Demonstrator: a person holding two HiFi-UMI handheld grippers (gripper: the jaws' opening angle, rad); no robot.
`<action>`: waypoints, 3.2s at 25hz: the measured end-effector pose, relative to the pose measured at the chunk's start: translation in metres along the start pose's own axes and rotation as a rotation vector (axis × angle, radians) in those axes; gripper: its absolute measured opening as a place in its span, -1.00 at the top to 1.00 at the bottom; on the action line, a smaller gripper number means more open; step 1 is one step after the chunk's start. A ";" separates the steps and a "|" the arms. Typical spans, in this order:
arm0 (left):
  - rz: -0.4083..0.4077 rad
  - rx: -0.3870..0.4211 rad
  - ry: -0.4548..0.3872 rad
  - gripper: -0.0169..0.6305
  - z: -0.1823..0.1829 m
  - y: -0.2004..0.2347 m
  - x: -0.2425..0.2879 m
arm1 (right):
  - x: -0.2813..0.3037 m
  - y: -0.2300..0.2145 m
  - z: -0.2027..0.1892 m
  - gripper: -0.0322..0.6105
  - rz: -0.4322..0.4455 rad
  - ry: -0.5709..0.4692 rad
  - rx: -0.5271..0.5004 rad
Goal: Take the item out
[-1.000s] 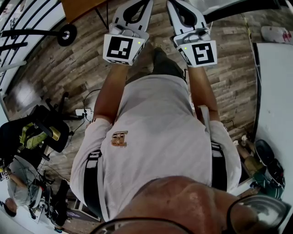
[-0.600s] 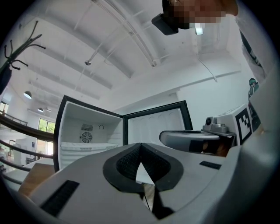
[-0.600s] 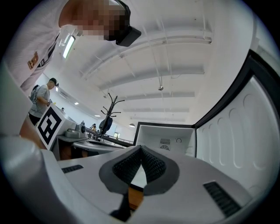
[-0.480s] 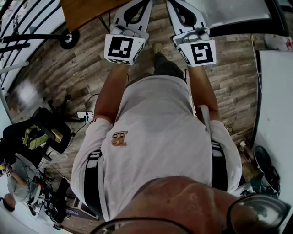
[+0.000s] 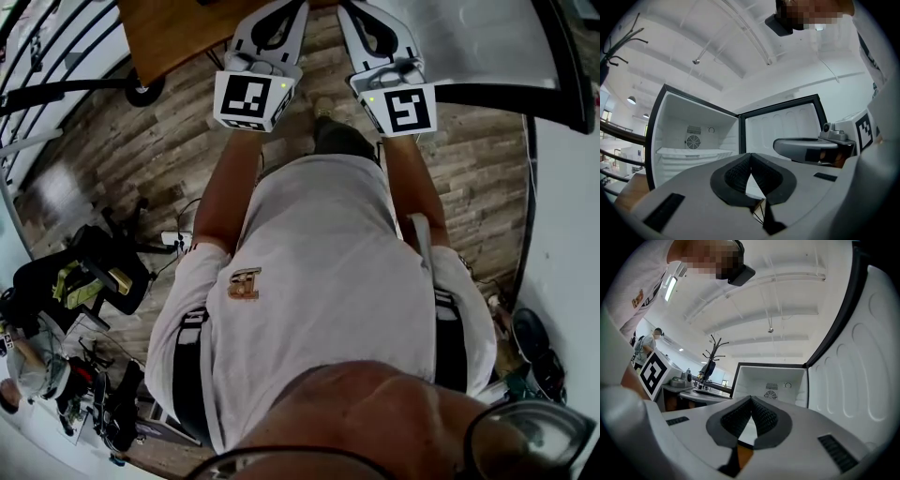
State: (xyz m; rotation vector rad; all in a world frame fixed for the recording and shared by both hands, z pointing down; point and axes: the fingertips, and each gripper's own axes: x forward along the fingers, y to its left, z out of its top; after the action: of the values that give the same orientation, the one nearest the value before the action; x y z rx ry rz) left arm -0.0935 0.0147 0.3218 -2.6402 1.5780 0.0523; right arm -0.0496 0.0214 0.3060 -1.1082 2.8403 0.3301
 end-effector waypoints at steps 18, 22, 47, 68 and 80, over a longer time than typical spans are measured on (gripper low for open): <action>0.070 0.012 0.042 0.89 -0.028 0.052 0.102 | 0.070 -0.087 -0.046 0.80 -0.025 0.000 0.039; 0.094 0.004 0.044 0.89 -0.033 0.062 0.130 | 0.086 -0.115 -0.047 0.79 -0.047 -0.032 0.041; 0.239 -0.289 0.101 0.89 -0.089 0.100 0.194 | 0.106 -0.171 -0.085 0.79 -0.182 0.037 0.042; 0.354 -0.925 0.252 0.64 -0.193 0.134 0.222 | 0.120 -0.176 -0.086 0.79 -0.258 0.046 -0.091; 0.397 -1.211 0.255 0.54 -0.221 0.137 0.234 | 0.116 -0.176 -0.095 0.79 -0.253 0.141 -0.140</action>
State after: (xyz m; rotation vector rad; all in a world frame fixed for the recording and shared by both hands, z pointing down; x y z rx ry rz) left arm -0.1037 -0.2719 0.5226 -3.0239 2.7877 1.0274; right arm -0.0148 -0.2028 0.3509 -1.5583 2.7824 0.4530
